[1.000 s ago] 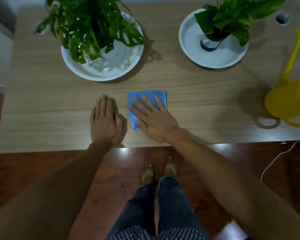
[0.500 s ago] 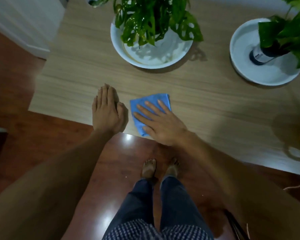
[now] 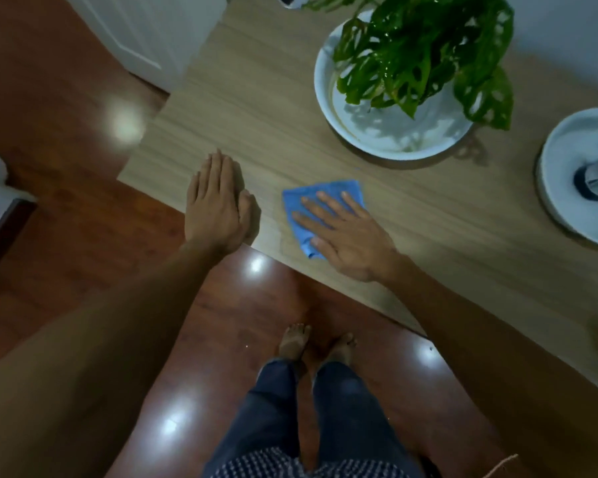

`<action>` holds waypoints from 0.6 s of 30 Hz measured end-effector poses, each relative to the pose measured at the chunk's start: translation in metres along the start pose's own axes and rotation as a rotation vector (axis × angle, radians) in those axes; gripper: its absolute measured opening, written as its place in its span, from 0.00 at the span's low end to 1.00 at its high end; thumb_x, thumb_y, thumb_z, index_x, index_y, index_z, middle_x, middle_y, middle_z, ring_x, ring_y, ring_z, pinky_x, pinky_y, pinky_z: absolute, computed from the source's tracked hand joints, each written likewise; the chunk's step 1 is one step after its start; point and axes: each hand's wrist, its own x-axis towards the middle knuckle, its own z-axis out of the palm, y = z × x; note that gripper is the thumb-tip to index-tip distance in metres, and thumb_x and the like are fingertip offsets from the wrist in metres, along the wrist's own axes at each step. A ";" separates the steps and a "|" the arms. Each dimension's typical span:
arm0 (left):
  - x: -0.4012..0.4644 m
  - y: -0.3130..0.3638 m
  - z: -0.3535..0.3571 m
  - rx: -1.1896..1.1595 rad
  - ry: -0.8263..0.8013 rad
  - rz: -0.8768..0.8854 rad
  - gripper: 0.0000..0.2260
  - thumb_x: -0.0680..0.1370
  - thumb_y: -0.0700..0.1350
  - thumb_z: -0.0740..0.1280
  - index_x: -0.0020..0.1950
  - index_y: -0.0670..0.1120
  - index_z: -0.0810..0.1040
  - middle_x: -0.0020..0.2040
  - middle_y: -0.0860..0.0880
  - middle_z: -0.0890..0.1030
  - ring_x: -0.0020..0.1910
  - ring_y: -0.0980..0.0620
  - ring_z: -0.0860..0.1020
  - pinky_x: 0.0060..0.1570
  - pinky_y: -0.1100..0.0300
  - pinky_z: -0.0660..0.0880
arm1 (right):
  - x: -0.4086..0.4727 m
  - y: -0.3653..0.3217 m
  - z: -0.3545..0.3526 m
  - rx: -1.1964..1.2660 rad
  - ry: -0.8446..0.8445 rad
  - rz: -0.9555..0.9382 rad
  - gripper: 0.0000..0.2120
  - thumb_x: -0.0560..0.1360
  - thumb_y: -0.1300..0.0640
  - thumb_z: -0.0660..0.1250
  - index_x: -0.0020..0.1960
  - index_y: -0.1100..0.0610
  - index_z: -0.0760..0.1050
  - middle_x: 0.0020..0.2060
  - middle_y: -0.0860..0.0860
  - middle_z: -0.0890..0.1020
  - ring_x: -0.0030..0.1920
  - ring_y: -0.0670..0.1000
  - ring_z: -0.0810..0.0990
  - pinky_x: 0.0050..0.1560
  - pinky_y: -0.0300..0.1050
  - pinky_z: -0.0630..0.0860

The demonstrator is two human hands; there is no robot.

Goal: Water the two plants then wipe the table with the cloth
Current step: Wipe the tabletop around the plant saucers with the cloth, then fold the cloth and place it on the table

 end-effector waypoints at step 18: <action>0.008 0.007 -0.044 -0.148 -0.035 -0.033 0.30 0.83 0.55 0.49 0.83 0.43 0.59 0.84 0.43 0.58 0.82 0.45 0.58 0.78 0.47 0.56 | 0.028 -0.048 -0.018 0.458 -0.155 -0.143 0.23 0.87 0.50 0.49 0.82 0.49 0.61 0.81 0.43 0.62 0.82 0.44 0.51 0.82 0.51 0.43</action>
